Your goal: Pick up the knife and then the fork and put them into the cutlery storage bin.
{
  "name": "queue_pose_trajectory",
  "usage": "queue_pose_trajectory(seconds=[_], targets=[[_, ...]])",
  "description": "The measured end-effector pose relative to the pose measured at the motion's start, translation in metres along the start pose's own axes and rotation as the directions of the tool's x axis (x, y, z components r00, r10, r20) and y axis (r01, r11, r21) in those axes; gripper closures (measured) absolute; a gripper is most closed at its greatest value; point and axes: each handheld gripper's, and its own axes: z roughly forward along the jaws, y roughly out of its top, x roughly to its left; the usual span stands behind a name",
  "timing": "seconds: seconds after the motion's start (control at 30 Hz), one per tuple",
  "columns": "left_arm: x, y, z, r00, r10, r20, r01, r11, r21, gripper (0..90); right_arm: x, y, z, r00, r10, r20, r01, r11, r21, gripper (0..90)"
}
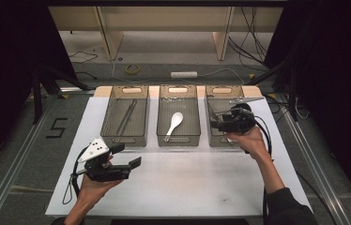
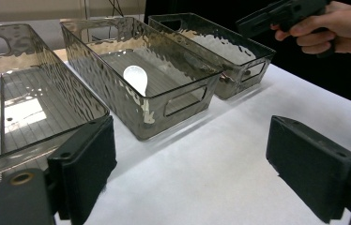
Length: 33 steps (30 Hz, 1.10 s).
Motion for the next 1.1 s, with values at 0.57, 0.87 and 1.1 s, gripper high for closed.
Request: queue_pose_trajectory(seconds=[0.57,0.87,1.1], targets=[[0.000,0.000,0.001,1.0000,-0.002,0.000,0.002,1.0000,0.001,15.7,0.045,-0.027,-0.016,0.9978,-0.041,-0.053,0.035,0.994,-0.106,30.5],[-0.001,0.000,0.002,1.0000,0.002,0.001,-0.002,1.0000,0.007,15.7,0.051,-0.049,-0.029,0.9946,-0.022,-0.102,0.005,0.986,-0.167,28.3],[-0.002,0.001,0.003,1.0000,0.005,0.004,-0.005,0.9999,0.012,15.7,0.053,-0.067,-0.035,0.9926,0.003,-0.121,-0.027,0.980,-0.198,27.6]])
